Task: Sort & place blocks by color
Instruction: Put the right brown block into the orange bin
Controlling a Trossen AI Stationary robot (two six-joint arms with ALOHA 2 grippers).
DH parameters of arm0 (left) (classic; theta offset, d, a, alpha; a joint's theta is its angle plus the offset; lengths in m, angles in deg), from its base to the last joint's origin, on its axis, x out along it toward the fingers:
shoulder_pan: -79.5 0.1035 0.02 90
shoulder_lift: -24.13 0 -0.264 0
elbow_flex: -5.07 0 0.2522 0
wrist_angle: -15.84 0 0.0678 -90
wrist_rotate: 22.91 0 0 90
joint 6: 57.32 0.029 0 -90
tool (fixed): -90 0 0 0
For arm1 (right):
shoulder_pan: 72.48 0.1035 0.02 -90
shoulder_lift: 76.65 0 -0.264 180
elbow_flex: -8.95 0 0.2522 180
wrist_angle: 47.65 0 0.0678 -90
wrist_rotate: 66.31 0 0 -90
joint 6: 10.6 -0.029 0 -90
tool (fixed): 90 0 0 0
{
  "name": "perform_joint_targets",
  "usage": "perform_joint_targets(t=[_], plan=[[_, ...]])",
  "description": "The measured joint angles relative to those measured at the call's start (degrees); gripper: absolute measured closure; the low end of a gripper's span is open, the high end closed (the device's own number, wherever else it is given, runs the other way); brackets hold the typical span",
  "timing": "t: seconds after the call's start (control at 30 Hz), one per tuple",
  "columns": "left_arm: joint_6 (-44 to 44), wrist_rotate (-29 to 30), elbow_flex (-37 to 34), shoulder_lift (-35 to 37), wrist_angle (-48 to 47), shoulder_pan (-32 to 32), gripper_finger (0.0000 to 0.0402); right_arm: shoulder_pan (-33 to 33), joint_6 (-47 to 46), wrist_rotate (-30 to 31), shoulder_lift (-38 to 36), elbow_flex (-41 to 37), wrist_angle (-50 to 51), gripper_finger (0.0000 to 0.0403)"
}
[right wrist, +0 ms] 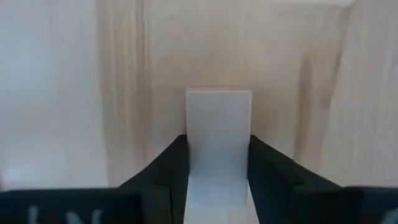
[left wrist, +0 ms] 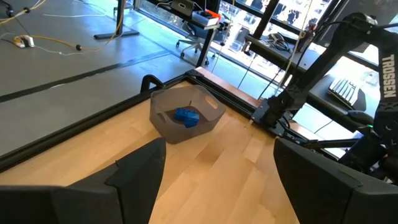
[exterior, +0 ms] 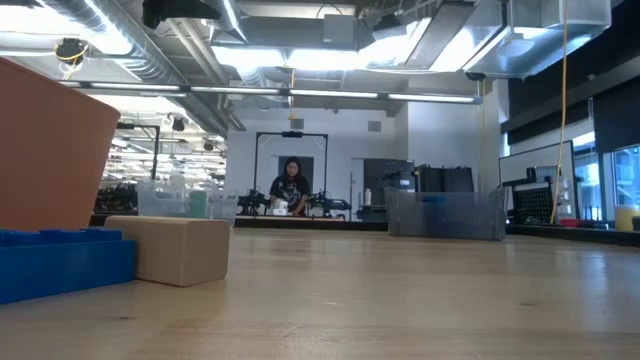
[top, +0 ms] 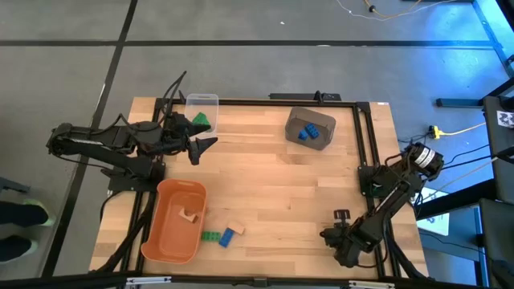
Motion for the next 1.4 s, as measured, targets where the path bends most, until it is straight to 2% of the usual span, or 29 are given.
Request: perform_joint_targets(t=[0.17,0.27,0.4,0.5,0.6,0.73,0.9,1.03,1.17,1.4], plan=[[0.02,0.0,0.0,0.0,0.0,-0.02,0.0111,-2.81,4.35,-7.07,-2.51,0.11,1.31,0.0277],[0.0,0.0,0.0,-0.02,0.0,0.0,0.0111,-5.05,4.51,-4.58,-5.39,-0.5,2.4,0.0277],[0.04,0.0,0.0,-0.02,0.0,-0.01,0.0111,-9.39,1.19,-0.57,-11.59,-4.41,-1.17,0.0277],[0.35,-0.63,0.0,-0.02,0.01,0.0,0.0111,-14.04,0.98,2.78,-17.08,-8.27,-10.61,0.0277],[4.47,-3.82,0.0,-0.18,-0.18,0.0,0.0111,-19.5,2.93,4.45,-21.01,-11.98,-23.36,0.0277],[7.98,-4.85,0.07,-2.35,-0.28,-0.02,0.0111,-26.96,8.48,5.54,-21.91,-13.37,-35.35,0.0277],[12.64,-8.8,0.07,-5.47,-0.05,0.0,0.0111,-33.97,15.75,5.67,-20.5,-13.39,-45.74,0.0277],[13.16,-8.98,0.07,-8.08,0.11,0.0,0.0111,-38.3,20.2,5.68,-17.47,-10.43,-46.97,0.0277],[12.51,-8.15,0.04,-9.95,0.21,-0.02,0.0111,-41.05,26.85,5.69,-10.32,-2.42,-47.27,0.0277],[4.21,-9.17,0.02,-10.47,5.58,0.54,0.0111,-41.81,35.92,2.23,6.69,15.3,-52.27,0.0277]])
